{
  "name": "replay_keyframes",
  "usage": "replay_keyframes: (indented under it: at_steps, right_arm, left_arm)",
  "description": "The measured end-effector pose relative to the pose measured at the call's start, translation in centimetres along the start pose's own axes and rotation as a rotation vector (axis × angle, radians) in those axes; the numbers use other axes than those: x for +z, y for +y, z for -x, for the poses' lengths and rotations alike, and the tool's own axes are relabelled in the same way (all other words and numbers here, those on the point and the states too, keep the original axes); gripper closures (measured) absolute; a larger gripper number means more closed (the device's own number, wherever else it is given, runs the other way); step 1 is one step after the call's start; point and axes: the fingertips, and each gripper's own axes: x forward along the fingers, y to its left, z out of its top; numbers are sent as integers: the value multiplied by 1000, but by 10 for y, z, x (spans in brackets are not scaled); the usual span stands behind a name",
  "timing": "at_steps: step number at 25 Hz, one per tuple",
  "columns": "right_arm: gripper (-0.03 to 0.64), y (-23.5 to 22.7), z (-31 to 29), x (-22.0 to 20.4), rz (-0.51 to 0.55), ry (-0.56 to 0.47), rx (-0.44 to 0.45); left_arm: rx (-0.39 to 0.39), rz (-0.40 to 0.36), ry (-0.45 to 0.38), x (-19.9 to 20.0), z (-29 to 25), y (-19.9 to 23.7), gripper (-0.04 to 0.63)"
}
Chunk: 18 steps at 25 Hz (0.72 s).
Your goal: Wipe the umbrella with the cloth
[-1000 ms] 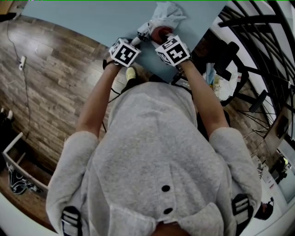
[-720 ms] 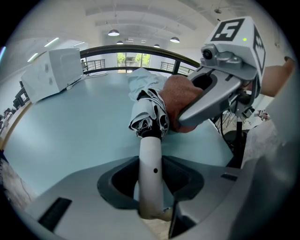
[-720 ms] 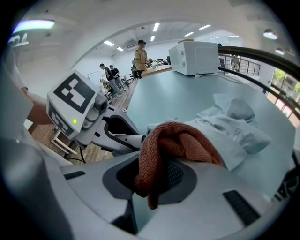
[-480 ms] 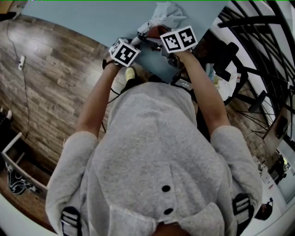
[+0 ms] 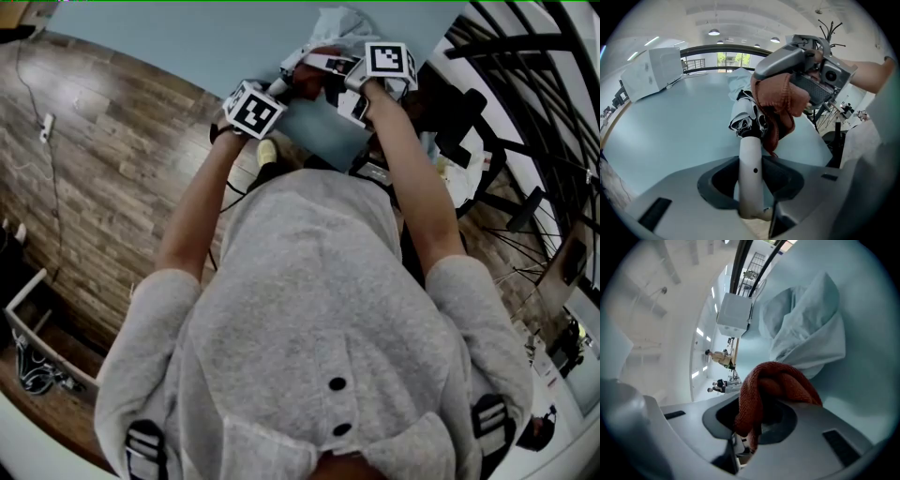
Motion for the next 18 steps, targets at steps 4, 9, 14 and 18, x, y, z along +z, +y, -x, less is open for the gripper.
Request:
replay_keyframes:
  at_steps: [4,9,14,18]
  right_arm:
    - [540,-6,9,12,-99,-69,-4]
    - [540,-8,16,23,-123,-106,-12]
    - [540,-10,18,29,-124,-123,-20]
    - [540,-11,20,33,-122,-130,-30]
  left_arm:
    - [2,4,7,-2,0,0,438]
    - [2,5,0,0,1,0,438]
    - [7,7,3,-1,1,1,438]
    - [5,8,3,0,0,2,437]
